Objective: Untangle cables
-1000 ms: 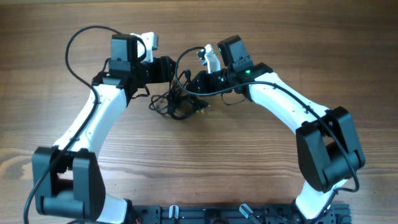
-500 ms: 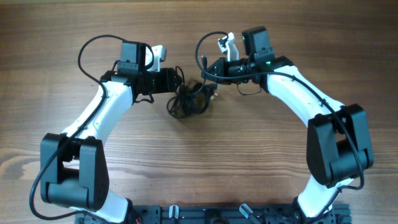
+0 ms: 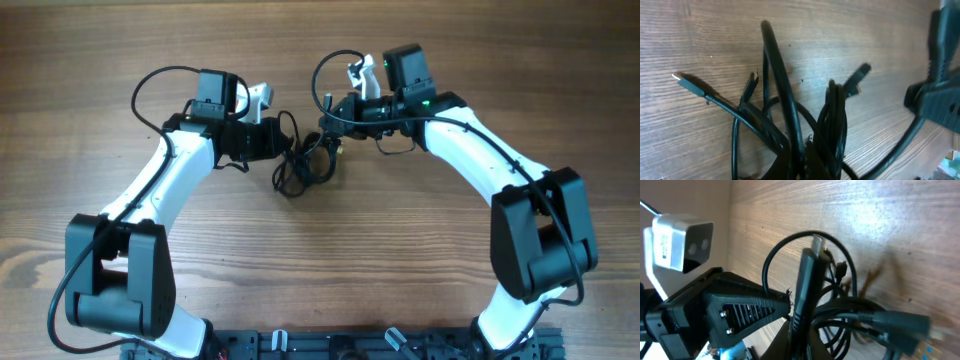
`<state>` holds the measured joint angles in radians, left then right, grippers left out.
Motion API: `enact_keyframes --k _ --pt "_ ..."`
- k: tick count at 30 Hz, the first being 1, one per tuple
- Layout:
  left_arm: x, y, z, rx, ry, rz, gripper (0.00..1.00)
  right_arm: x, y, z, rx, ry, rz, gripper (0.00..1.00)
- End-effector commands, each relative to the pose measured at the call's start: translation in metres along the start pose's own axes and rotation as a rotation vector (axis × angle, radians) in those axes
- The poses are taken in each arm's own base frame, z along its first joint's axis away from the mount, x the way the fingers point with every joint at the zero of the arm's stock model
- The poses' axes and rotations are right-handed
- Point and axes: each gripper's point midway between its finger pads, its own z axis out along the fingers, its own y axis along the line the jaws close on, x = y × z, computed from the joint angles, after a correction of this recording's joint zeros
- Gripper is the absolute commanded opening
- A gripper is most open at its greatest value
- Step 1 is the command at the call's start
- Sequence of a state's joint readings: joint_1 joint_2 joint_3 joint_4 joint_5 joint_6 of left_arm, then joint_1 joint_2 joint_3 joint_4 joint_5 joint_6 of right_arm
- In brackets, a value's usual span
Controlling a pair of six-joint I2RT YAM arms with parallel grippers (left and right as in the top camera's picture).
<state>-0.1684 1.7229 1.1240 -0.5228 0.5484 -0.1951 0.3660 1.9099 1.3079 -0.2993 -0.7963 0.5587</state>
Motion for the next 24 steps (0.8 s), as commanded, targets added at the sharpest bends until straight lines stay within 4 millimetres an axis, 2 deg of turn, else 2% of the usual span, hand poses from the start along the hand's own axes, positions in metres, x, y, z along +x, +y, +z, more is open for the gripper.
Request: enact_keyframes --k 1,4,11,15,18,19,21,24 --pt "-0.006 0.001 0.006 0.008 -0.012 -0.026 0.04 0.005 0.003 0.014 0.068 -0.016 0.061 0.04" --pt "-0.005 0.004 0.011 0.007 -0.007 -0.034 0.04 0.008 -0.007 0.021 0.168 -0.054 0.155 0.04" --pt "-0.002 0.016 0.027 -0.001 0.02 -0.058 0.04 0.018 -0.007 0.033 0.23 -0.092 0.362 0.04" --pt "-0.004 0.015 0.027 0.002 0.012 -0.056 0.04 0.024 -0.002 0.039 0.225 -0.087 0.444 0.05" --pt "-0.007 0.015 0.028 0.004 0.0 -0.048 0.04 0.033 0.009 0.044 0.19 -0.047 0.497 0.08" --pt "-0.008 0.015 0.028 0.005 -0.002 -0.046 0.04 0.035 0.012 0.045 0.181 -0.036 0.5 0.09" --pt "-0.008 0.015 0.029 0.005 -0.004 -0.045 0.04 0.039 0.017 0.046 0.159 -0.007 0.467 0.04" --pt "-0.009 0.016 0.029 0.002 -0.005 -0.045 0.04 0.042 0.028 0.044 0.113 0.032 0.368 0.04"
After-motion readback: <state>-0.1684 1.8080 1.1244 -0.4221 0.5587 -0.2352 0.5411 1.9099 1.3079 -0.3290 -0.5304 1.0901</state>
